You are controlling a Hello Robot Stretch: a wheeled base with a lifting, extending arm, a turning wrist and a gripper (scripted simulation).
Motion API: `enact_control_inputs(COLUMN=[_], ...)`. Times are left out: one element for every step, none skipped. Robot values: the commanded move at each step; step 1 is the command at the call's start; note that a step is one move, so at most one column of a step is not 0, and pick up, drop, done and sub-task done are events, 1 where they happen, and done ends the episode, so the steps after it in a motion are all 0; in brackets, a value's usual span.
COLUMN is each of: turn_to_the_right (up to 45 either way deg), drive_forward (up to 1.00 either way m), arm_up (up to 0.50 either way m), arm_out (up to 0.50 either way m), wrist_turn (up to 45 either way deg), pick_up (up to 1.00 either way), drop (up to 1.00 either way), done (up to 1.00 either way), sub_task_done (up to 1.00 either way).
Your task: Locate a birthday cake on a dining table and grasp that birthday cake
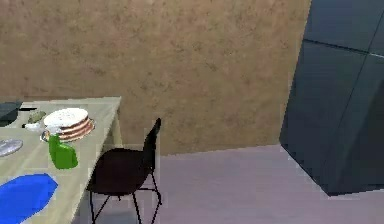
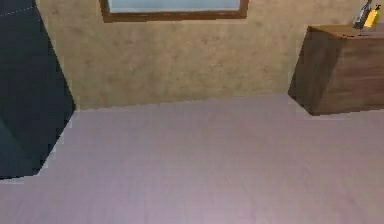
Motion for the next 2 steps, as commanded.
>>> enact_control_inputs(turn_to_the_right=[0.0,-45.0], drive_forward=[0.9,0.0], arm_up=[0.0,0.0], arm_out=[0.0,0.0], wrist_turn=[0.0,0.0], pick_up=[0.0,0.0], drop=[0.0,0.0], done=[0.0,0.0], sub_task_done=[0.0,0.0])
